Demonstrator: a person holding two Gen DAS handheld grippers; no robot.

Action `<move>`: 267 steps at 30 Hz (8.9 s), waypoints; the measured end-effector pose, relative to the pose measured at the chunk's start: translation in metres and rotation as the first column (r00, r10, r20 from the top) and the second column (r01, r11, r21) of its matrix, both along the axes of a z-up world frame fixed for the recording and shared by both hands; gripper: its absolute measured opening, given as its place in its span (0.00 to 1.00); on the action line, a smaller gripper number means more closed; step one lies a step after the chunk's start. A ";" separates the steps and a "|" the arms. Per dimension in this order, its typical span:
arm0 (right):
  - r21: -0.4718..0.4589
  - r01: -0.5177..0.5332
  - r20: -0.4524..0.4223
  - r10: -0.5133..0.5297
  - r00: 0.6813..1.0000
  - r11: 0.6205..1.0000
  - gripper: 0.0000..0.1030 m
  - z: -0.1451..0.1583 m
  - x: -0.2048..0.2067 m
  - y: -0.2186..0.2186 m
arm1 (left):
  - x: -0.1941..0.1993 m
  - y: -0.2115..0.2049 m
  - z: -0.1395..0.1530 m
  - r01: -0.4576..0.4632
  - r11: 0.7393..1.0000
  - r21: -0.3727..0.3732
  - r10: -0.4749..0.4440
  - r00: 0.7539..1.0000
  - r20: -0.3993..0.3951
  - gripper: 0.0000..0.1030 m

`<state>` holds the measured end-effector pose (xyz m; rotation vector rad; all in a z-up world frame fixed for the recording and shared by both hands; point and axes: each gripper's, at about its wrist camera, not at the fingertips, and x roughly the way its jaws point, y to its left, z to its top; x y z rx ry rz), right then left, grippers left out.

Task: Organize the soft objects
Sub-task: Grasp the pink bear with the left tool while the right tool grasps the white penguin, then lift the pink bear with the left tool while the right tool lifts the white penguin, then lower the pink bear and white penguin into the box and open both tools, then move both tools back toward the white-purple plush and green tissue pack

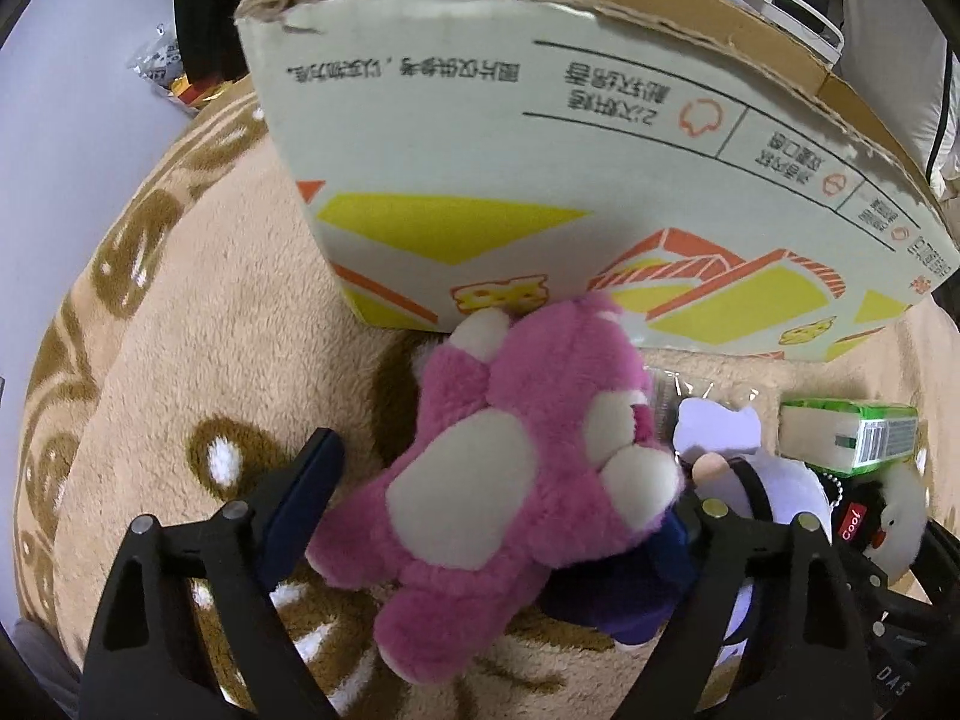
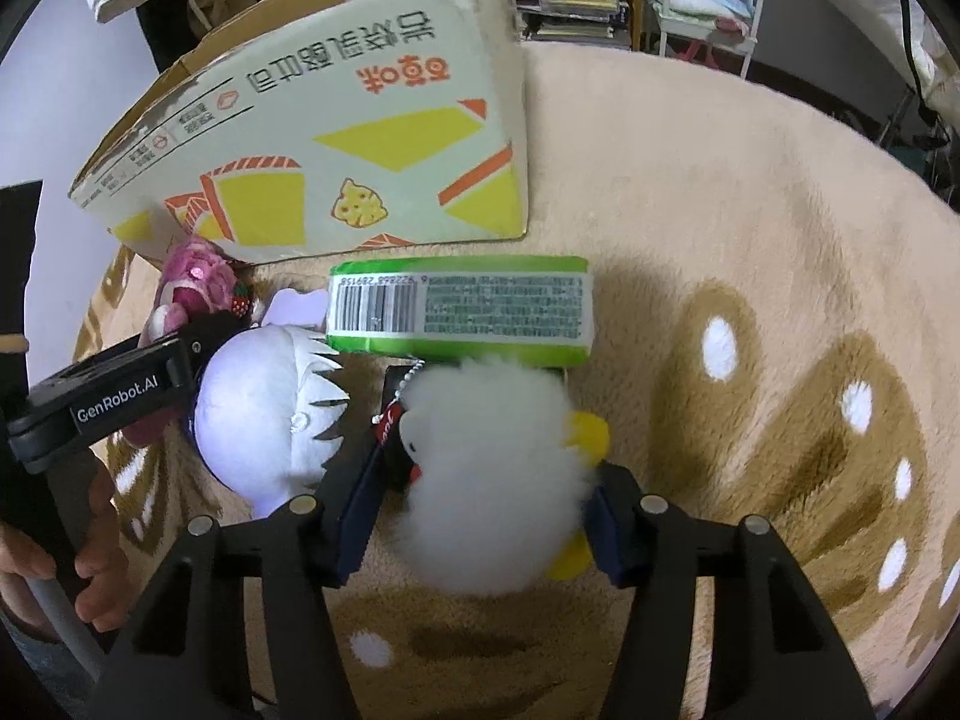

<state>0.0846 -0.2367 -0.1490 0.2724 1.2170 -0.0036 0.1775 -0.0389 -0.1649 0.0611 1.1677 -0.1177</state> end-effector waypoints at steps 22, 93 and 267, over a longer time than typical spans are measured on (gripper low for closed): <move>0.028 0.029 0.063 -0.030 0.998 0.999 0.32 0.015 -0.014 -0.023 | -0.044 0.000 0.025 0.011 1.000 0.013 -0.012 0.999 0.032 0.63; -0.023 -0.049 0.628 0.053 0.776 0.999 0.32 0.136 -0.024 0.013 | -0.087 0.037 0.149 -0.022 0.999 -0.023 0.030 0.904 0.427 0.63; -0.005 0.017 0.270 -0.015 0.963 1.000 1.00 0.057 0.005 -0.019 | -0.095 -0.049 0.076 0.212 0.971 -0.110 -0.184 0.959 0.215 0.94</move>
